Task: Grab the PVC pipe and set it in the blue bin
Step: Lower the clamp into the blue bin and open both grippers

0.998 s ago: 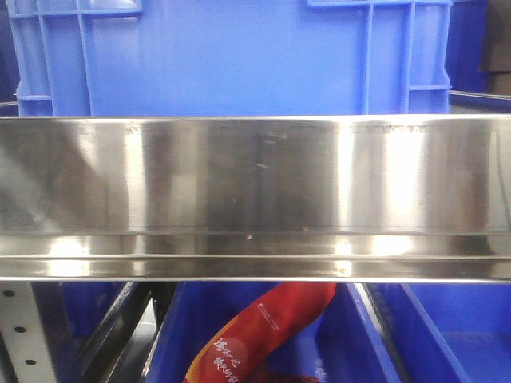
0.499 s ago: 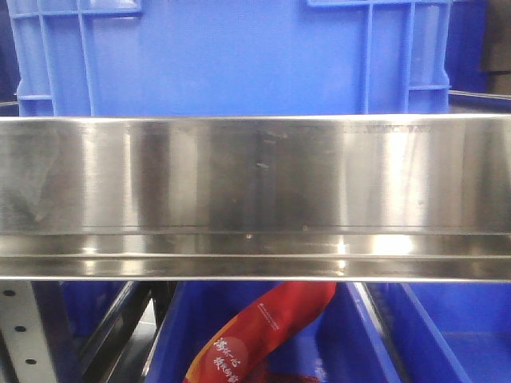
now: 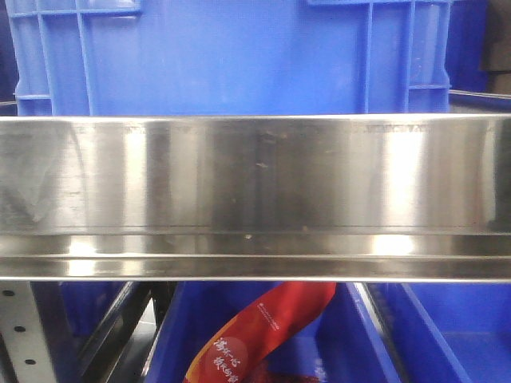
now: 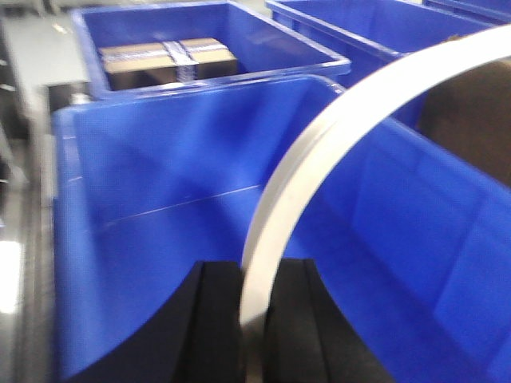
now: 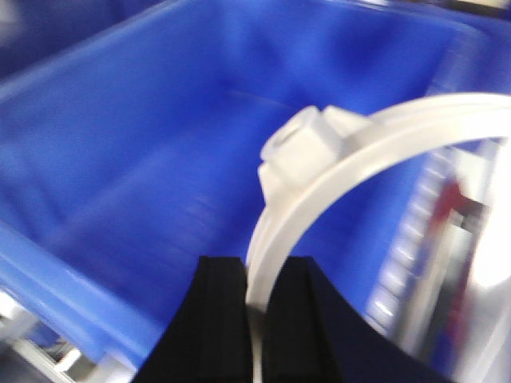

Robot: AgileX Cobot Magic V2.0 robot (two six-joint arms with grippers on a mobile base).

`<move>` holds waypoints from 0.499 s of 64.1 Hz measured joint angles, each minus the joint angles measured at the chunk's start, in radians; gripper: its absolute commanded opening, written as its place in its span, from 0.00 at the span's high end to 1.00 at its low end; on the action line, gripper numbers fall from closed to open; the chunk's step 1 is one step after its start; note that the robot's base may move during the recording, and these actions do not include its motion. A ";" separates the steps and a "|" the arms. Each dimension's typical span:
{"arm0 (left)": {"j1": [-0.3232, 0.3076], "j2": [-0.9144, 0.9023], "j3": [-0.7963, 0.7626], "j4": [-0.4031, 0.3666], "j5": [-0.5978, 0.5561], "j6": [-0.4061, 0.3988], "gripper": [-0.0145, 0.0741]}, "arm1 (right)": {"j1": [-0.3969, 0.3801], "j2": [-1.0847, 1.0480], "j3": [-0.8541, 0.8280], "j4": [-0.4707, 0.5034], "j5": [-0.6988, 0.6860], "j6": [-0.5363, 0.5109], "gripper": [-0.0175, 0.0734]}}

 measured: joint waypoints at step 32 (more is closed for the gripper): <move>-0.004 0.170 -0.075 -0.015 0.026 0.000 0.56 | 0.072 0.193 -0.062 0.051 -0.003 0.004 0.55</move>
